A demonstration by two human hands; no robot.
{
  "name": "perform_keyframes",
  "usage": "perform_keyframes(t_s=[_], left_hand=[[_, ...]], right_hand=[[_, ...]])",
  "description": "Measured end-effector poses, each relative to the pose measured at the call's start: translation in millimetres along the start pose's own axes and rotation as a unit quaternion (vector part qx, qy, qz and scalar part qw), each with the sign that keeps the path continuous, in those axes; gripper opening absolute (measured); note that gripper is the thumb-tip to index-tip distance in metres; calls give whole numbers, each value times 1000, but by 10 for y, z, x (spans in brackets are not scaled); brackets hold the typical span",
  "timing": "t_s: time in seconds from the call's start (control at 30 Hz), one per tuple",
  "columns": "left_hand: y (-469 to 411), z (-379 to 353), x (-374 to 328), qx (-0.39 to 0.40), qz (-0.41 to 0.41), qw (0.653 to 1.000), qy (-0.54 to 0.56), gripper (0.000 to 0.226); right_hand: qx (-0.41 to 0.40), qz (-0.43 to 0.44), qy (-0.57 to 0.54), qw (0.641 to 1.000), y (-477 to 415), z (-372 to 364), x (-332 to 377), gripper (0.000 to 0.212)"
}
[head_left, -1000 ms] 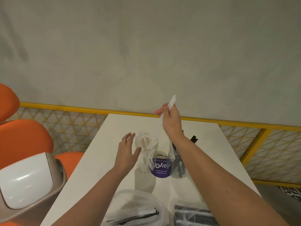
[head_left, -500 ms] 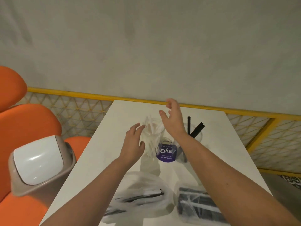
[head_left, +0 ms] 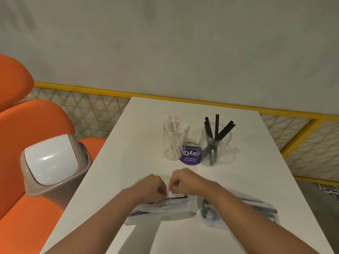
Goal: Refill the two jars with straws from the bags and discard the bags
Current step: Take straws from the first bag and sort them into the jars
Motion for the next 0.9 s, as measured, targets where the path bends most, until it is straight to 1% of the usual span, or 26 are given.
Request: perform_keyframes(t_s=[0.07,0.17,0.23,0.3,0.37,0.43,0.6,0.73,0.9], left_hand=[[-5,-97,17,-16,11,999,-29,27],[-31,-195,93,-27,20,997,-62,46],[-36,-228,107,-46,2,997,-67,51],[-28,-252,65,-86,-37,993,-65,46],[-16,-313,15,-102,-73,990,-66,38],[-15,-375,-1,-96,-82,990,-70,37],[-65,-426,75,-61,-34,988,-137,41],[-67,-447,95,-46,0,986,-158,46],[-51,-420,114,-70,36,979,-186,53]], right_hand=[[-1,-11,42,999,12,-164,-130,34],[14,-35,46,998,42,-309,-288,66],[30,-48,46,997,53,-381,-357,81],[44,-66,39,996,55,-465,-422,91],[54,-87,17,995,68,-536,-473,97],[63,-103,-9,993,86,-578,-502,98],[42,-94,-35,994,95,-514,-454,90],[33,-99,-71,992,104,-428,-458,80],[26,-105,-114,988,89,-396,-479,62]])
Point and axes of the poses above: each hand's wrist, its own y-axis away from the middle knuckle, its own z-axis out of the back of the hand, x = y × z, the point moved 6 cm from there along -y, towards the middle knuckle, and after that the axes turned 9 degrees about -z, right-handed, at the moved point
